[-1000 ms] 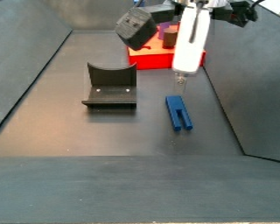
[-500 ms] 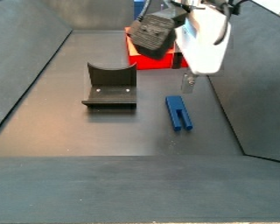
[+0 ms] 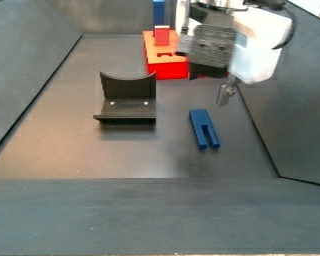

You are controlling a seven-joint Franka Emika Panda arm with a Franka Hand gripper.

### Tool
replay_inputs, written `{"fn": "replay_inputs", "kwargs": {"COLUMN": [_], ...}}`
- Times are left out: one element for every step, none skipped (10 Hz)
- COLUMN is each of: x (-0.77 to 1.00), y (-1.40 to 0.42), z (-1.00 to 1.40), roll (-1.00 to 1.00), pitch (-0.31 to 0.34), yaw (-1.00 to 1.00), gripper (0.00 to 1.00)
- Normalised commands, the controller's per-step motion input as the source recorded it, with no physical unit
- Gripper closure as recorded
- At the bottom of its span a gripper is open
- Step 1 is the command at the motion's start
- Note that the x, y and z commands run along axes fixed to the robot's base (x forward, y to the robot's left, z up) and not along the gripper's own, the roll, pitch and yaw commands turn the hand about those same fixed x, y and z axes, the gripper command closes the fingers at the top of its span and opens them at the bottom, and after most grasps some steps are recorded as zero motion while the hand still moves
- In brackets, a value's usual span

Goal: Pick up the square-circle object. Move up. Rotate the square-circle object. Place the square-circle object on the fixture. Regrasp the square-circle object. Move to above the board. Insert the square-circle object.
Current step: Rotate the square-circle object.

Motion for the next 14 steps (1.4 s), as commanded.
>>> {"fn": "replay_inputs", "kwargs": {"x": [0.03,0.03,0.03,0.03,0.03,0.03,0.03,0.03,0.03,0.03,0.03,0.03,0.03,0.03], "y": [0.00,0.00,0.00,0.00,0.00,0.00,0.00,0.00,0.00,0.00,0.00,0.00,0.00,0.00], "z": [-0.04,-0.04,-0.04,-0.04,-0.04,-0.04,-0.04,-0.04,-0.04,-0.04,-0.04,-0.04,-0.04,-0.04], "roll": [0.00,0.00,0.00,0.00,0.00,0.00,0.01,0.01,0.01,0.01,0.01,0.01,0.01,0.01], "pitch": [-0.007,-0.008,-0.008,-0.009,-0.010,-0.011,-0.012,-0.013,-0.014,-0.017,-0.019,-0.023,-0.027,-0.032], "yaw": [1.00,1.00,1.00,1.00,1.00,1.00,1.00,1.00,1.00,1.00,1.00,1.00,1.00,0.87], "gripper": [0.00,0.00,0.00,0.00,0.00,0.00,0.00,0.00,0.00,0.00,0.00,0.00,0.00,0.00]}}
